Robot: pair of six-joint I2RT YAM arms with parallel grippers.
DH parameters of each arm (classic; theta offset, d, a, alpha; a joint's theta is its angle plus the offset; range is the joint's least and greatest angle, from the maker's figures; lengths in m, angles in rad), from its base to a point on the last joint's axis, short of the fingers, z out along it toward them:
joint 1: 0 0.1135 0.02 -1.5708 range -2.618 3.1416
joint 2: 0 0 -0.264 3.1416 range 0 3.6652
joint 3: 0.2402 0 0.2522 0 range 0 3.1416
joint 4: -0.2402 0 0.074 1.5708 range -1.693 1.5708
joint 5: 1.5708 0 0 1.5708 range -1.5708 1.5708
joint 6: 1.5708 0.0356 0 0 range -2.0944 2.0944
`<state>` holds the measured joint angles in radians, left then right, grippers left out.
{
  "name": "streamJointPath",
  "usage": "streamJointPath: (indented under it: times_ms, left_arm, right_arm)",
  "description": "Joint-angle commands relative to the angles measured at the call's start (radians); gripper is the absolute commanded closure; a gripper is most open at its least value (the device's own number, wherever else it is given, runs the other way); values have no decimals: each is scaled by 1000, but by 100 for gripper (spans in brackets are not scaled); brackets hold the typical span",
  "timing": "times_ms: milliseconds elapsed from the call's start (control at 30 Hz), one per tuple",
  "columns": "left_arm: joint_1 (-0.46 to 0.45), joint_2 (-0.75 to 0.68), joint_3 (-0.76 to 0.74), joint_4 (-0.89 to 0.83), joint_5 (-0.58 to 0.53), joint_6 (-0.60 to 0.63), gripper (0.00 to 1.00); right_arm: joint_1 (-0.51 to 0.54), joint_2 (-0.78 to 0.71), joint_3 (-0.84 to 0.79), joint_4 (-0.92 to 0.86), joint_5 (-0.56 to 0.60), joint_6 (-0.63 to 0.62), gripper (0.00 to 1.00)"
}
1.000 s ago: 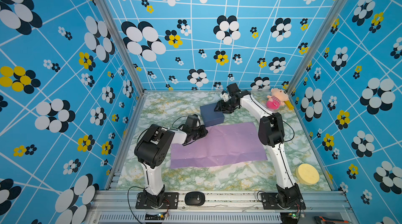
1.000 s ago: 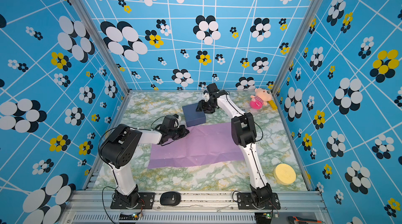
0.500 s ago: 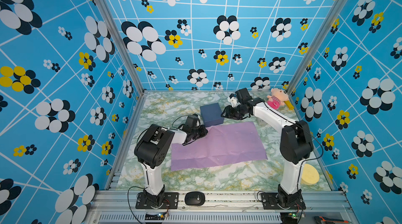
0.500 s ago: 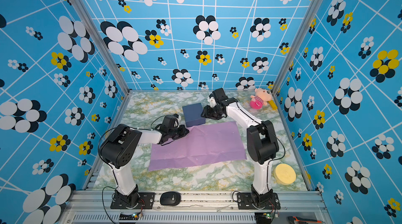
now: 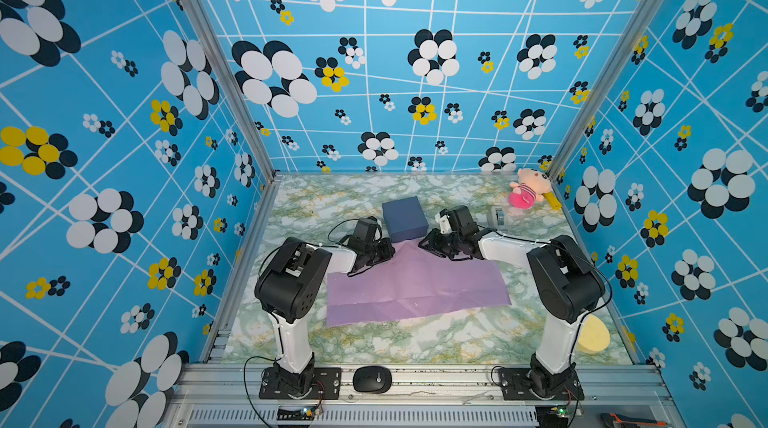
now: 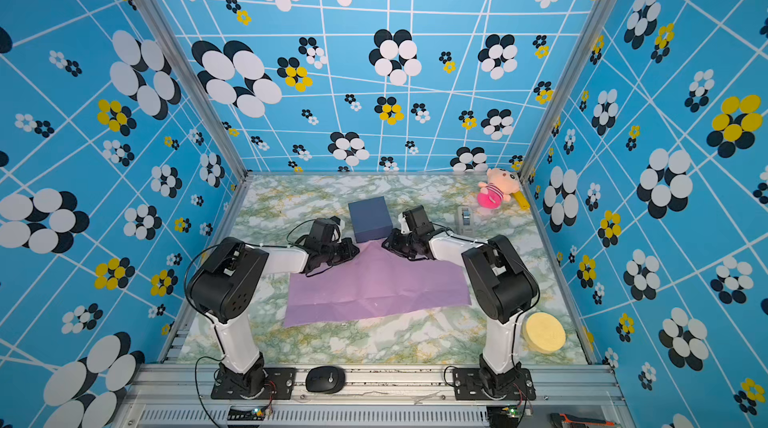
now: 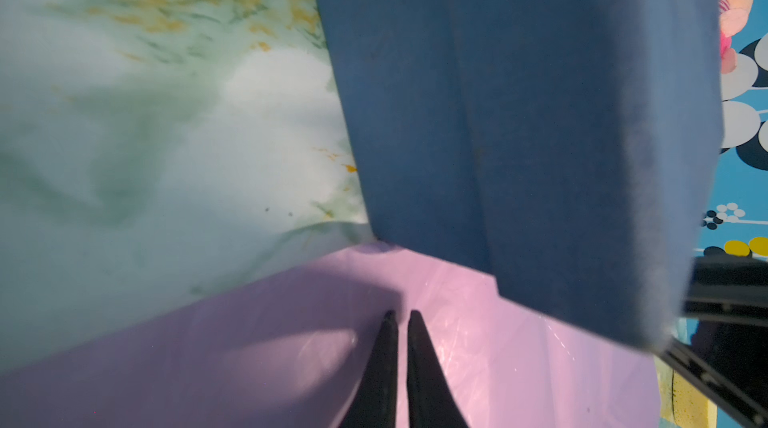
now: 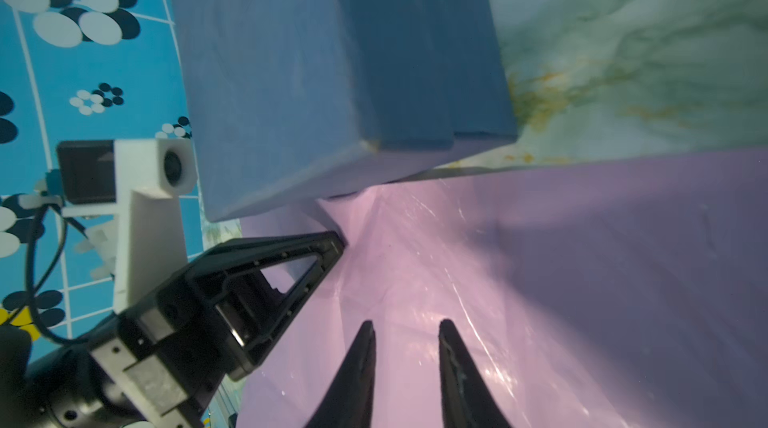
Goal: Wrap the gift box in paper
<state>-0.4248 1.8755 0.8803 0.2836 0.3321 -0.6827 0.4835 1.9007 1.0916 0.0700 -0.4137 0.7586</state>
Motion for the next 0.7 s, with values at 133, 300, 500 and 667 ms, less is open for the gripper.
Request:
streamJointPath:
  times_ms: [133, 300, 500, 667]
  left_arm:
    - [12, -7, -4, -74, -45, 27, 89]
    - [16, -7, 1, -84, -49, 31, 89]
    - [23, -16, 17, -97, -37, 41, 88]
    - [25, -118, 91, -159, -31, 89, 73]
  right_arm:
    - [-36, 74, -26, 124, -2, 100, 74]
    - [-72, 89, -67, 103, 32, 107, 80]
    - [-83, 111, -93, 78, 59, 109, 82]
    - [-83, 100, -99, 76, 67, 99, 82]
